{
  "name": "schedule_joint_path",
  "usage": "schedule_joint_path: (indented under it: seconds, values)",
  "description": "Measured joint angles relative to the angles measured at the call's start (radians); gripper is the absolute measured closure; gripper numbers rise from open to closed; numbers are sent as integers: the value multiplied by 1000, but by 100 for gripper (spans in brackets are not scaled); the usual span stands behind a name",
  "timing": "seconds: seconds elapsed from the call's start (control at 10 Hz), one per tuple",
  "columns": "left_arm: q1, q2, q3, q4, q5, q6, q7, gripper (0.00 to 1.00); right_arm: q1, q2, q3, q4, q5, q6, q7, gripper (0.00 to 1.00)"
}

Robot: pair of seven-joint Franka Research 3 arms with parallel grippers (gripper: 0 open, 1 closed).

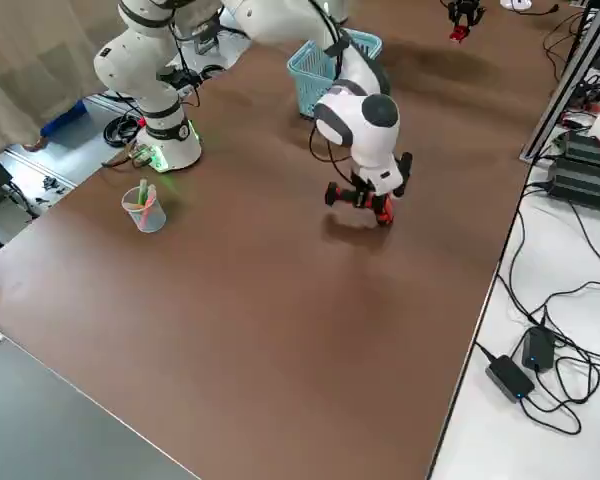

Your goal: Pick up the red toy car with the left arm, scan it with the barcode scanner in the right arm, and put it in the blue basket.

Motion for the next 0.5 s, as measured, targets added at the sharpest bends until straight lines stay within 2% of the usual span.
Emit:
schedule_joint_path:
  seconds: [0.2,0.4,0.5]
  values:
    - [-3,-19,-76,57,0,-71,-52,52,-7,1,2,36,193,-149,-205,63]
    - [-28,-20,-134,94,23,-85,-182,52,-7,4,9,37,319,-271,-271,63]
    - [-47,-18,-158,109,80,-86,-292,52,-5,4,19,37,373,-323,-281,63]
